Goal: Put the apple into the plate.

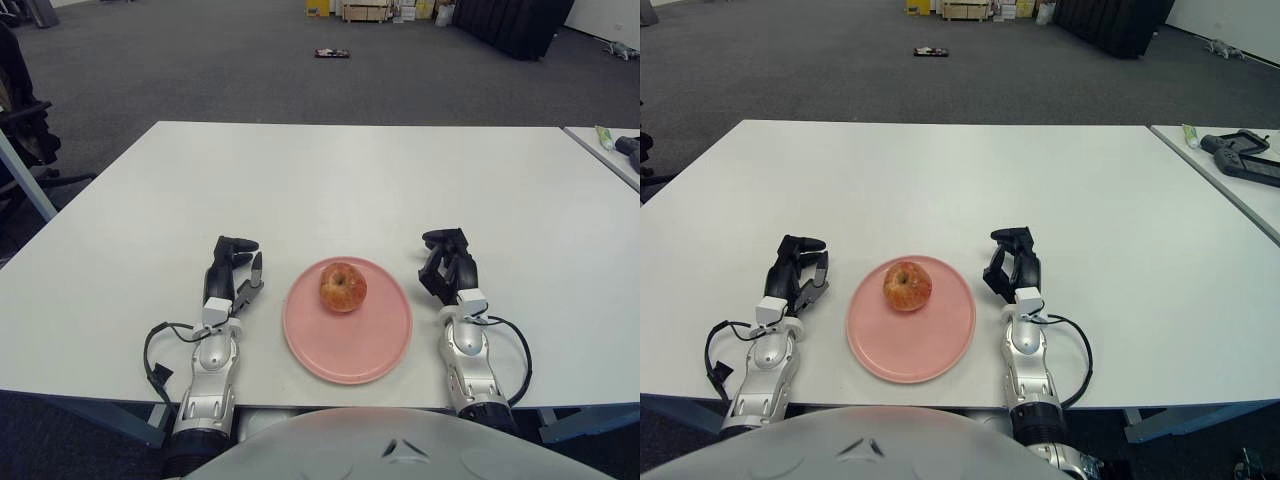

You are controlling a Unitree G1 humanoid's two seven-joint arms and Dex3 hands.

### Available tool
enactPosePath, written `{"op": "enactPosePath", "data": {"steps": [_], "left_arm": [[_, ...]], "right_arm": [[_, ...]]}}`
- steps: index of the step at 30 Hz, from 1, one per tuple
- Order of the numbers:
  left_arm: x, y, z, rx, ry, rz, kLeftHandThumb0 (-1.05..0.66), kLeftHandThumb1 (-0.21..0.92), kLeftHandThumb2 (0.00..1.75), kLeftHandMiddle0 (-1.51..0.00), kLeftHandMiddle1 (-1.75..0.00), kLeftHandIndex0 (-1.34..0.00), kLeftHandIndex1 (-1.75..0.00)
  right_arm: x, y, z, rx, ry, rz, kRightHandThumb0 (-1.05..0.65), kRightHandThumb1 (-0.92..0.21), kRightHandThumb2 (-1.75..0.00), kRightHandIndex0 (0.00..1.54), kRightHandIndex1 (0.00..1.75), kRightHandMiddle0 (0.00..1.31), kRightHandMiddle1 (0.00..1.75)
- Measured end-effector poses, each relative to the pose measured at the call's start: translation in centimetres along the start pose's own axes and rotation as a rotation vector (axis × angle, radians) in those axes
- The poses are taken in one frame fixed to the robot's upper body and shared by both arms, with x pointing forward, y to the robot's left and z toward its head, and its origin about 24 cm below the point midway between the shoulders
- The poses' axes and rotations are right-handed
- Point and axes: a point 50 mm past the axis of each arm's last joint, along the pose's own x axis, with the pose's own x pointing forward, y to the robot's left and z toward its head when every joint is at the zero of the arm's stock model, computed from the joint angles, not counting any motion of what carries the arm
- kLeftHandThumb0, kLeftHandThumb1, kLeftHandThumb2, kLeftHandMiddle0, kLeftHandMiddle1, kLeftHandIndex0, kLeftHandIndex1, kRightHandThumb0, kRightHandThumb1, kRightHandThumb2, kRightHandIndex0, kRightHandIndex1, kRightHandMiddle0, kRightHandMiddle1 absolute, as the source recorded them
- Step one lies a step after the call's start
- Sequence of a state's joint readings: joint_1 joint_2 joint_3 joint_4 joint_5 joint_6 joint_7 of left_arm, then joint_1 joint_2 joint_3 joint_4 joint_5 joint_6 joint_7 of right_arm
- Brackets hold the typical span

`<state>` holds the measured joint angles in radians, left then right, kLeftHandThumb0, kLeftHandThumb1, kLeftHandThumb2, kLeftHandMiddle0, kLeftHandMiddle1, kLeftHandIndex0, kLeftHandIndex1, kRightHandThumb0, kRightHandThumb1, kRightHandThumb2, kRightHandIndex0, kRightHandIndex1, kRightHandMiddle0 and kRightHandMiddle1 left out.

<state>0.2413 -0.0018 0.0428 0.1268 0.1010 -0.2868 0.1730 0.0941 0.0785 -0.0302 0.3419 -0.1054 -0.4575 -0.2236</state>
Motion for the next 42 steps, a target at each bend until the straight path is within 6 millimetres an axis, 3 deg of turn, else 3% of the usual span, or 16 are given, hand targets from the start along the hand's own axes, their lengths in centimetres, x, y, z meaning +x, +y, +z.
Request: {"op": "enactPosePath", "data": {"steps": [8, 42], "left_arm": [[0.0, 0.02, -0.01, -0.002, 0.001, 0.0, -0.36, 0.84, 0.64, -0.51, -1.45, -0.24, -1.75], [-0.1, 0.08, 0.05, 0.003, 0.008, -0.002, -0.35, 0.86, 0.61, -0.49, -1.47, -0.23, -1.75]], "right_arm": [[0.04, 0.0, -0.03, 0.004, 0.007, -0.024, -0.38, -0.71, -0.83, 0.56, 1.3, 0.32, 1.74], [0.08, 0.05, -0.06, -0.022, 0.023, -0.058, -0.39, -0.66, -0.89, 0.6, 1.33, 0.35, 1.75]]}}
